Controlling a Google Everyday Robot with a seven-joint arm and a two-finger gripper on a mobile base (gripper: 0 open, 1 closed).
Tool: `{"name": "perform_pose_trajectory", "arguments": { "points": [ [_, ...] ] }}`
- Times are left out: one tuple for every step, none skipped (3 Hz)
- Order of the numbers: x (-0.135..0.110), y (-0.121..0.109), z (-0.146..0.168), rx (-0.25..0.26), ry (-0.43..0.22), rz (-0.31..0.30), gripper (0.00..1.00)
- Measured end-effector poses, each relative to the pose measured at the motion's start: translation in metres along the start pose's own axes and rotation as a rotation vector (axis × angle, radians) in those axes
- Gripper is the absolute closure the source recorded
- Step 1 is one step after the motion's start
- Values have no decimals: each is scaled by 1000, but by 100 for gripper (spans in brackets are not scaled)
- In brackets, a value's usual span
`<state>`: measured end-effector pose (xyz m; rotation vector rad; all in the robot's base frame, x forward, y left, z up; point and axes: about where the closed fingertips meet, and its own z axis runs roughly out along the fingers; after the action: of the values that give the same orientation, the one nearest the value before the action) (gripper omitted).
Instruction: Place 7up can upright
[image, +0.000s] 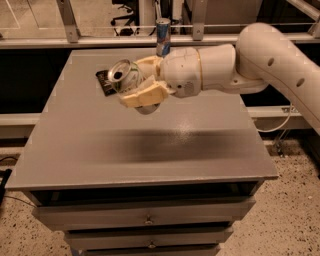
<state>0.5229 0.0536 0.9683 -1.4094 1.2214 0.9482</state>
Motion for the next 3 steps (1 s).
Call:
{"name": "perform_pose_trajectory", "arguments": {
  "points": [
    [9, 3, -4, -11, -92, -13, 100],
    [22, 5, -10, -14, -135, -16, 100],
    [38, 8, -16, -8, -176, -1, 100]
  ]
}}
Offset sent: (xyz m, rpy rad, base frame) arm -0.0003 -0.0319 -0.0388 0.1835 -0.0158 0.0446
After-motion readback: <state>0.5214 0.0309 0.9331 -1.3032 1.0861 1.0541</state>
